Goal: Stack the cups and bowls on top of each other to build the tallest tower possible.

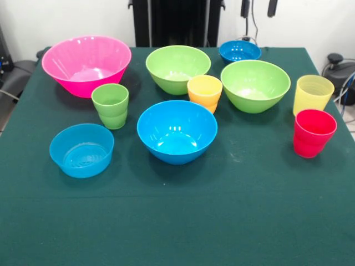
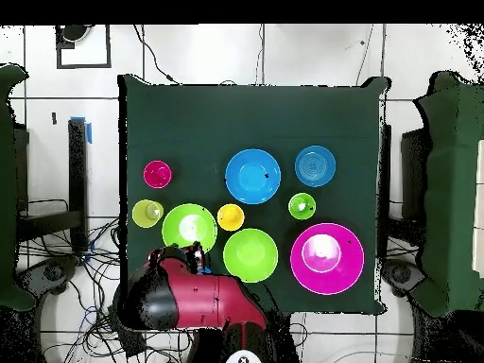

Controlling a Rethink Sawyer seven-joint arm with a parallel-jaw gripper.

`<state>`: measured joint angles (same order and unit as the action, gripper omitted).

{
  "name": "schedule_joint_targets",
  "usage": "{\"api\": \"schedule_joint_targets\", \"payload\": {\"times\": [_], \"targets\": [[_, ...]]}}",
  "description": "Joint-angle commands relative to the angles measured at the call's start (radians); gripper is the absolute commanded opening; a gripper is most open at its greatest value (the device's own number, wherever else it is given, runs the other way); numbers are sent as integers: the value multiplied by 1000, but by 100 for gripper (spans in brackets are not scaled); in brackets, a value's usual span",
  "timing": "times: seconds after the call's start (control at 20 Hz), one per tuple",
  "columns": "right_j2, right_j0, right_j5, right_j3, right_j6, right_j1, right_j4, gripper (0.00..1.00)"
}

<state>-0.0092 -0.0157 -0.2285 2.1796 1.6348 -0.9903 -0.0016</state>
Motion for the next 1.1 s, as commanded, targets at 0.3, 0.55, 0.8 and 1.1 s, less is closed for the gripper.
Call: {"api": "schedule_joint_targets", "payload": {"times": [0.3,0.55,0.8,1.1], "targets": [[6,-29,176,-24,127,227,-84,100],[4,-33,214,-33,130,259,-92,100],[5,-37,258,-33,141,290,-94,100],[30,-63,271,-18,147,297,-89,100]]}}
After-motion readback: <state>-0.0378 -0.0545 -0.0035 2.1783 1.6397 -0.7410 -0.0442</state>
